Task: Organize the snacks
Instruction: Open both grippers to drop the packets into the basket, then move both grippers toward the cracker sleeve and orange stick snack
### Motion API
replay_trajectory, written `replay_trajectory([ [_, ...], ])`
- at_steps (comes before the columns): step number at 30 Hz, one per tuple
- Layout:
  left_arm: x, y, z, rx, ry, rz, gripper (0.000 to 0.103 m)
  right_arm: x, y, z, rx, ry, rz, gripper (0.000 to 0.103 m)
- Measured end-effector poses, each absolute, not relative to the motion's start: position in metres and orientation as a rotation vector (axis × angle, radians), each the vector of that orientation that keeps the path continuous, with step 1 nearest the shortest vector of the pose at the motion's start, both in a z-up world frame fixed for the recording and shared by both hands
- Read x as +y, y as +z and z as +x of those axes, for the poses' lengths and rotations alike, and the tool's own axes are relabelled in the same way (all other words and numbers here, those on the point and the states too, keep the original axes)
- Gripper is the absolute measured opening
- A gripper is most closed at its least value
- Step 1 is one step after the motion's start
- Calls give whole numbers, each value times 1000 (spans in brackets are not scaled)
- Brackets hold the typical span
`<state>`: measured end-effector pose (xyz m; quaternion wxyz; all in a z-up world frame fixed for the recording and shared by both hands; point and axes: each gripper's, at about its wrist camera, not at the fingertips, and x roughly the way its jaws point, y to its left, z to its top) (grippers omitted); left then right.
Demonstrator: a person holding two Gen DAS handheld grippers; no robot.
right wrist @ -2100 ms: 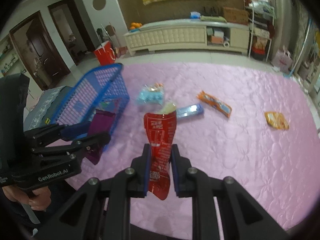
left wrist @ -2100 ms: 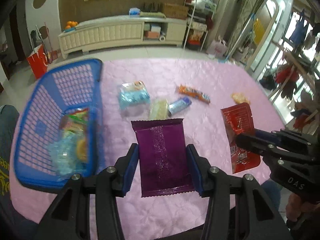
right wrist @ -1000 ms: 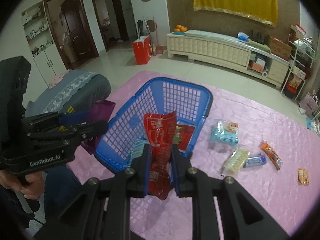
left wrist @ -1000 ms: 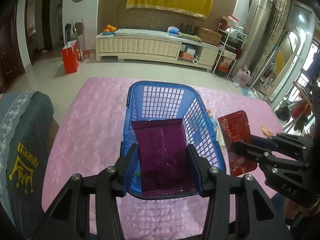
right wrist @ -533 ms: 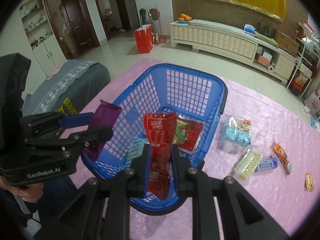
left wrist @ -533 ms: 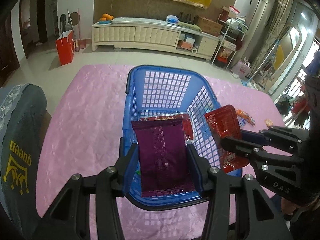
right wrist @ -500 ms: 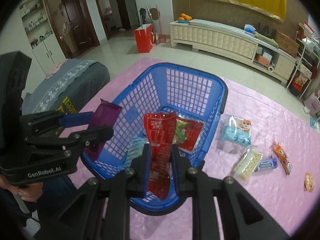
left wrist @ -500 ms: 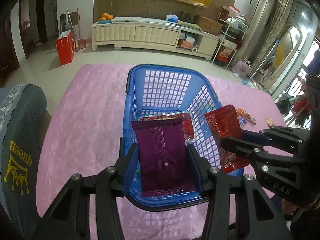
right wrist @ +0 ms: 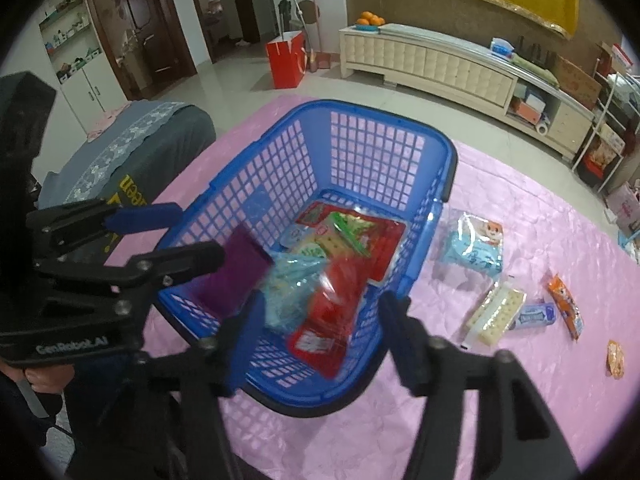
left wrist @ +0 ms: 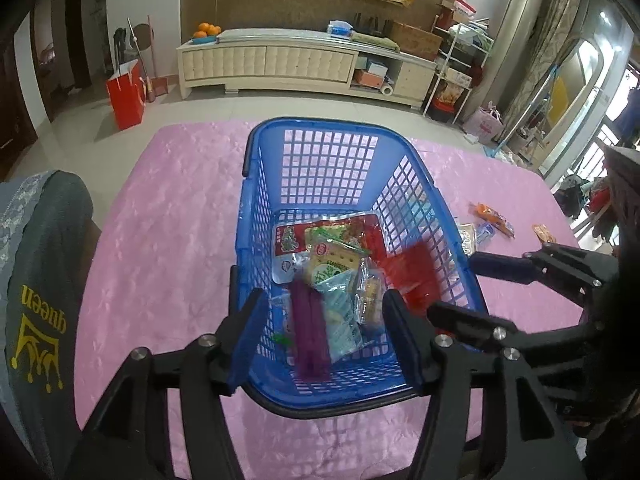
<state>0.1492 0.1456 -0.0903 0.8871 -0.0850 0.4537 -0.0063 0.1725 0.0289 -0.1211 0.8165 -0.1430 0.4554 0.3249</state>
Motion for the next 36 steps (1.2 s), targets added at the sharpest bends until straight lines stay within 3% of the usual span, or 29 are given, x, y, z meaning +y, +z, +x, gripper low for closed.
replay_trajectory([
  [12,123,-58,128,879,-34,-149,63,-19,-86,158,901,607,-225,66],
  [30,1,-32,138,844,-191,-2,63,-139,-64,143,849,445,-128,66],
  [33,-18,-32,141,839,-212,21,74,-157,-66,149,852,426,-121,66],
  [36,-41,-34,146,826,-235,60,74,-173,-69,155,856,412,-112,66],
])
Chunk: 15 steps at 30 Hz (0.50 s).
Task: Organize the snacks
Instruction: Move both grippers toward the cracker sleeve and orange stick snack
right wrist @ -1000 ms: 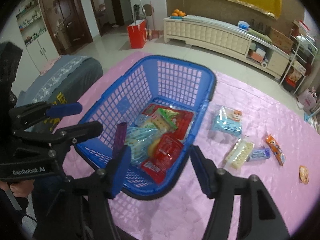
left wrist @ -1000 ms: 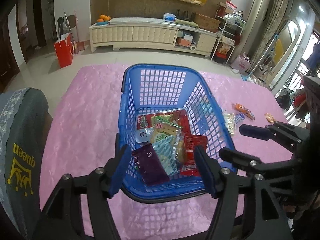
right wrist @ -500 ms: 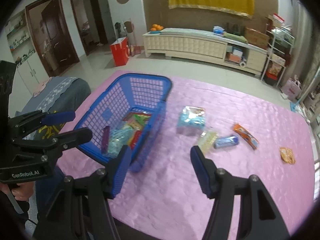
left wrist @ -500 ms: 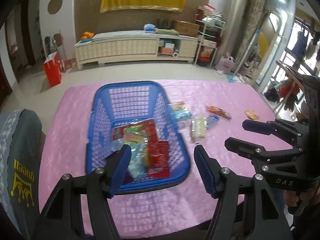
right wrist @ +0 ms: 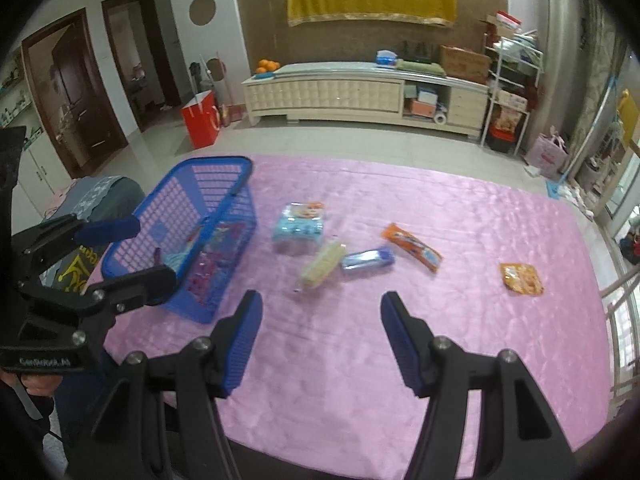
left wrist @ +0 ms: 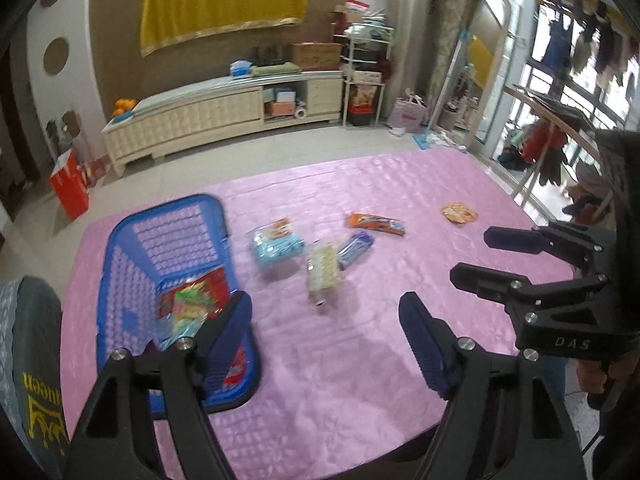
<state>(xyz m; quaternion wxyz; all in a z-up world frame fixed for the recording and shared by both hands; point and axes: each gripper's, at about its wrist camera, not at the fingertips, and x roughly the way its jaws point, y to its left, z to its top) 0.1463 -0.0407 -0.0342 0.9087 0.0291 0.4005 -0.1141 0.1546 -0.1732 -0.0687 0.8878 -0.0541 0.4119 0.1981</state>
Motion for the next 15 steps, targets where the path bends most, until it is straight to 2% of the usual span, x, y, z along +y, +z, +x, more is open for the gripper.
replay_trajectory([
  [15,-98,-85,208,952,-243,83,74,-236,-113,195,935,390,-32,66],
])
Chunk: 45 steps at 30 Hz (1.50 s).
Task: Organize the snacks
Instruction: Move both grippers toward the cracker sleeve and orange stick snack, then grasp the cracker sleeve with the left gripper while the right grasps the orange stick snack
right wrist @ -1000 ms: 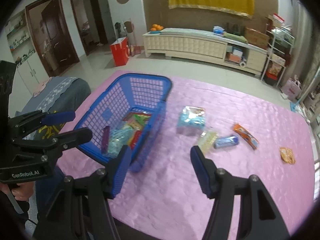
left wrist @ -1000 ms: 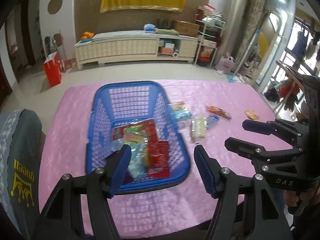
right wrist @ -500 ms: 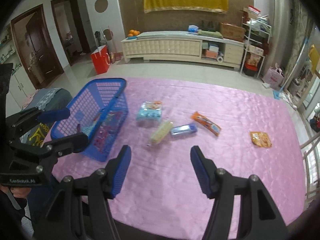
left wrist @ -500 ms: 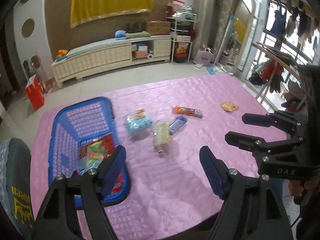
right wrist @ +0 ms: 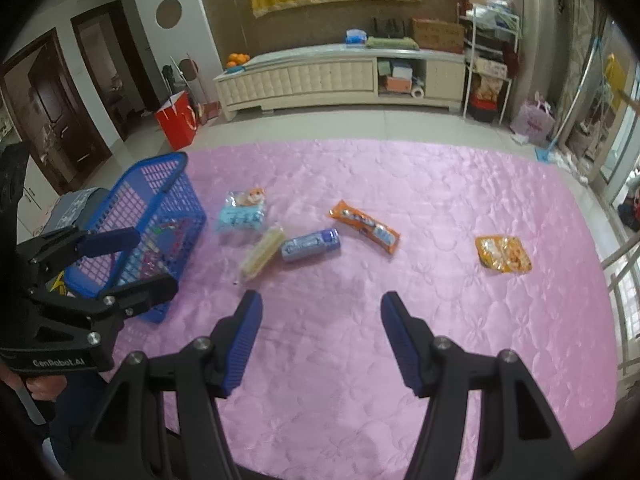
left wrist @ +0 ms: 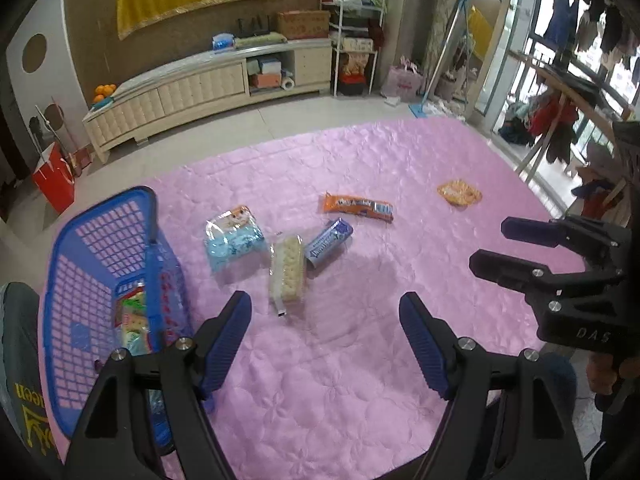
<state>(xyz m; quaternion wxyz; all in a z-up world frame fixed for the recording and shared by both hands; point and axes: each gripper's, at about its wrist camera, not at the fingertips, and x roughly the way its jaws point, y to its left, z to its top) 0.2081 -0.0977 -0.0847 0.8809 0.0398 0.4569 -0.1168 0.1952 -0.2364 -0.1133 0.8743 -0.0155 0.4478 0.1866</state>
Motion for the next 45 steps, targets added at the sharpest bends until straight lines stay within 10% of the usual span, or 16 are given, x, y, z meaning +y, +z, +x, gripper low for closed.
replay_trajectory([
  [40,-65,-236,335,1112,-148,-138,74,-233,-202,292,1019,353,-54,66],
  [45,-67,-234,331,1121,-163,-134,47,-229,-203,306,1010,381,-101,66],
])
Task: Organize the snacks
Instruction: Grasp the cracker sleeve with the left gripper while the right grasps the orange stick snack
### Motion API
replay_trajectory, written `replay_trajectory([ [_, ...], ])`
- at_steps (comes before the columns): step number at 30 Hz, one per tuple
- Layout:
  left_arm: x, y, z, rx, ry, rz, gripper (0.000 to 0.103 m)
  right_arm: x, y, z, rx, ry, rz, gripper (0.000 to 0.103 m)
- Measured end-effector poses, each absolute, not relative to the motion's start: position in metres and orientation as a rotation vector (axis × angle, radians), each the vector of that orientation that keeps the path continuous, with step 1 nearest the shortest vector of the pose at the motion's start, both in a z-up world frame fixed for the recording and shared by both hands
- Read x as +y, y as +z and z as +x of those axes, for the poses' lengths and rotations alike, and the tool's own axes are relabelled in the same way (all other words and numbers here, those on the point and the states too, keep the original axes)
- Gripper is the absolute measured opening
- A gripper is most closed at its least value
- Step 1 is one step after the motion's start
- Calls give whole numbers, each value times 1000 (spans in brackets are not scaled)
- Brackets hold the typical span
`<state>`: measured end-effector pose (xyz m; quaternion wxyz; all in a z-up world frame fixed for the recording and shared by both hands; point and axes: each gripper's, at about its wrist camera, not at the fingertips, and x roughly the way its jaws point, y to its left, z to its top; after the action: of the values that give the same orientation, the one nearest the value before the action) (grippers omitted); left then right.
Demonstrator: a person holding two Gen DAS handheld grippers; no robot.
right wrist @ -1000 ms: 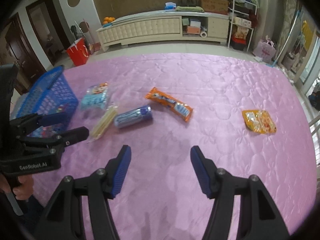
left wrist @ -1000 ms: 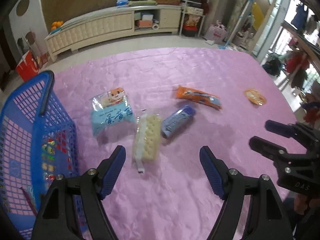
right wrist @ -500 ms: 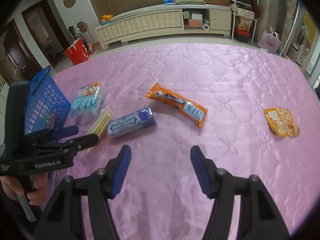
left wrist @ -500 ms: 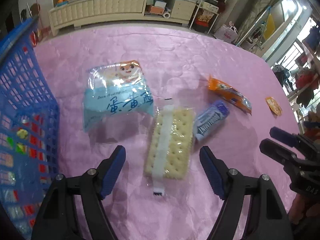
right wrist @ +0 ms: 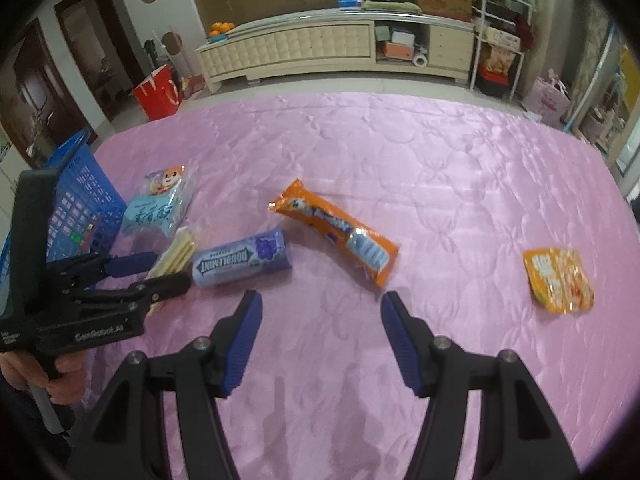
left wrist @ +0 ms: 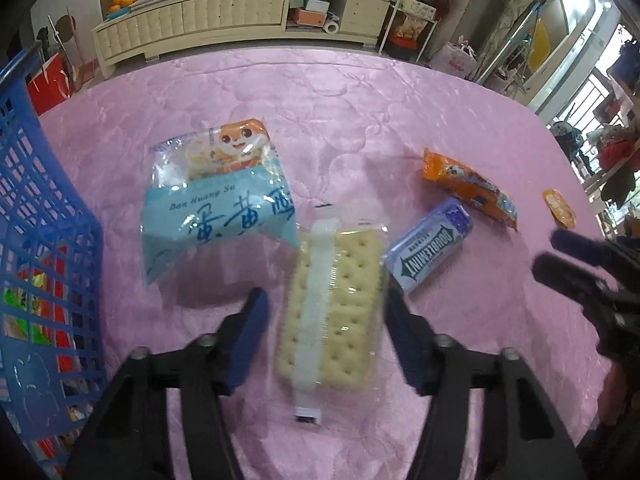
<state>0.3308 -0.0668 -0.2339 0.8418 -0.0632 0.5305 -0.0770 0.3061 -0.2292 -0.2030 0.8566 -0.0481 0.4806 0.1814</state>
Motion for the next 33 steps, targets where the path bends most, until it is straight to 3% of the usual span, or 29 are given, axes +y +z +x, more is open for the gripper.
replay_trajectory([
  [18,-76,-213,333,1020,-107,-85,42,-218,-236,350,973,466,-311,66],
  [19,-77,-215,334,1022,-106,-80,42,-216,-238,349,978,475,-321,63],
  [21,-77,-215,335,1025,-107,-78,42,-217,-243,346,989,488,-324,46],
  [22,-78,-215,333,1024,-116,-85,42,-218,-241,342,964,484,-332,30],
  [33,-95,-181,311,960,-165,-78,42,-221,-185,283,899,493,-269,28],
])
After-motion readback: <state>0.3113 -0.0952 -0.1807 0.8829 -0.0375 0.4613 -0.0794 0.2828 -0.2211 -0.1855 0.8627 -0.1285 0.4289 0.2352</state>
